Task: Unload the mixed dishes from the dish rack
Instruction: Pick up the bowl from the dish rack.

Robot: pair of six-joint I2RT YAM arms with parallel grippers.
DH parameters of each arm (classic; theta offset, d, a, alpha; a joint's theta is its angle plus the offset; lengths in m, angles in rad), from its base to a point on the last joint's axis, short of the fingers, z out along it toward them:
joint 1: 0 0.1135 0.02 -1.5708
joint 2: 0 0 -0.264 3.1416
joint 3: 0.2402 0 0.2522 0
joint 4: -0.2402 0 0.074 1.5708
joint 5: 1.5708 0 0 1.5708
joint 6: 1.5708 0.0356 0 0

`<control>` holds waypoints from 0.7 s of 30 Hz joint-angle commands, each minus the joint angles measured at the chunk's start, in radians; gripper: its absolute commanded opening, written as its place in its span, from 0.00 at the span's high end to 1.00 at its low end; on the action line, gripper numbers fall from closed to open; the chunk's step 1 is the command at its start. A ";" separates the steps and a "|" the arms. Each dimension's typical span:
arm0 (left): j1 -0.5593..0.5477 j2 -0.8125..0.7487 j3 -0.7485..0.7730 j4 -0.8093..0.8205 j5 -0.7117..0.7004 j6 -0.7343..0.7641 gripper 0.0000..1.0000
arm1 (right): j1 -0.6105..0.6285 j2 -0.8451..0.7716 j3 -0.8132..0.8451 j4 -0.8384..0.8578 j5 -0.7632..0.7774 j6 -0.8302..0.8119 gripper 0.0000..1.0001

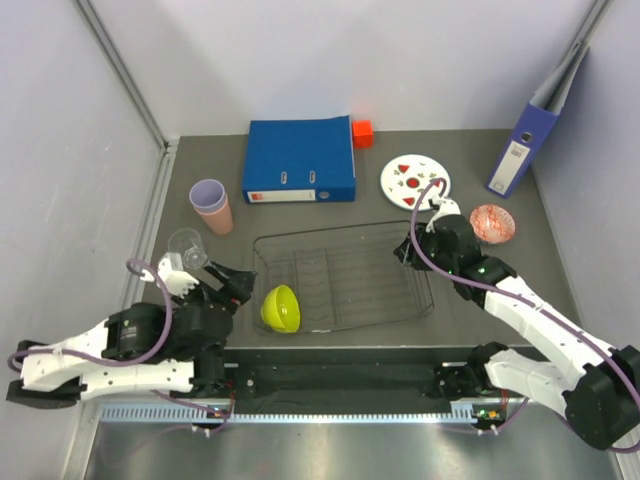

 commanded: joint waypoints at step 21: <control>0.109 0.417 0.264 -0.208 -0.030 0.081 0.68 | 0.056 0.048 0.044 0.057 0.062 0.004 0.58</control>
